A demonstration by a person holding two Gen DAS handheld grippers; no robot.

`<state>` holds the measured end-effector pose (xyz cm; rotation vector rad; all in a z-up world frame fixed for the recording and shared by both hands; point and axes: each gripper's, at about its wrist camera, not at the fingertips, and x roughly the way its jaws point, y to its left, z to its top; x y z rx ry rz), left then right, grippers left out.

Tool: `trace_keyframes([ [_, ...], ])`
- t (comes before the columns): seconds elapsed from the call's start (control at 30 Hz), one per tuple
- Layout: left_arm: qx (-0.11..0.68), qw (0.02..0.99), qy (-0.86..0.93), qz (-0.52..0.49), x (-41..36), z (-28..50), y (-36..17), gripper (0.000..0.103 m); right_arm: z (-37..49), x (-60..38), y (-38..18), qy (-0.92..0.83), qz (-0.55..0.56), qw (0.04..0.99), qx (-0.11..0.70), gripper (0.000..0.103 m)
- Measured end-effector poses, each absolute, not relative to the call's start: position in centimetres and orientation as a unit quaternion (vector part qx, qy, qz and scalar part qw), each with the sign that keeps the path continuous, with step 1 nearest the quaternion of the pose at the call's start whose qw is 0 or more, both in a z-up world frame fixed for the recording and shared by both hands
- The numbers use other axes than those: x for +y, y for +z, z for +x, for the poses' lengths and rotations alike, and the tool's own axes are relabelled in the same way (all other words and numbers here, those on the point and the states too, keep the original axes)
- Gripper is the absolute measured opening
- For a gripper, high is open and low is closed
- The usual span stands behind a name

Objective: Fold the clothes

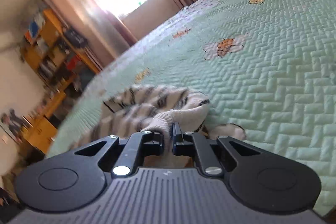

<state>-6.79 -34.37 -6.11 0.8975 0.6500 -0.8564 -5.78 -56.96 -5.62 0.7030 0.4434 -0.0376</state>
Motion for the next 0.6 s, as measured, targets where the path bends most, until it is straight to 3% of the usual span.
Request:
trace_keyframes([
  [0.2,0.354,0.774,-0.372,0.370,-35.0,-3.4,-7.9,0.081,-4.9,-56.5,-4.1,0.003,0.370,0.910,0.187,0.009],
  [0.3,0.393,0.785,-0.365,0.310,-34.5,-1.2,-8.0,0.064,-4.3,-56.7,-3.9,0.011,0.392,0.902,0.178,0.009],
  [0.37,0.403,0.798,-0.346,0.286,-33.8,0.1,-7.7,0.033,-3.8,-57.0,-4.0,0.021,0.414,0.894,0.169,0.009],
  [0.47,0.416,0.807,-0.333,0.255,-32.8,1.3,-7.2,0.022,-3.1,-57.2,-4.0,0.035,0.441,0.884,0.153,0.009],
  [0.6,0.409,0.812,-0.337,0.244,-32.0,1.4,-6.4,0.020,-2.2,-57.1,-4.2,0.057,0.468,0.871,0.138,0.009],
])
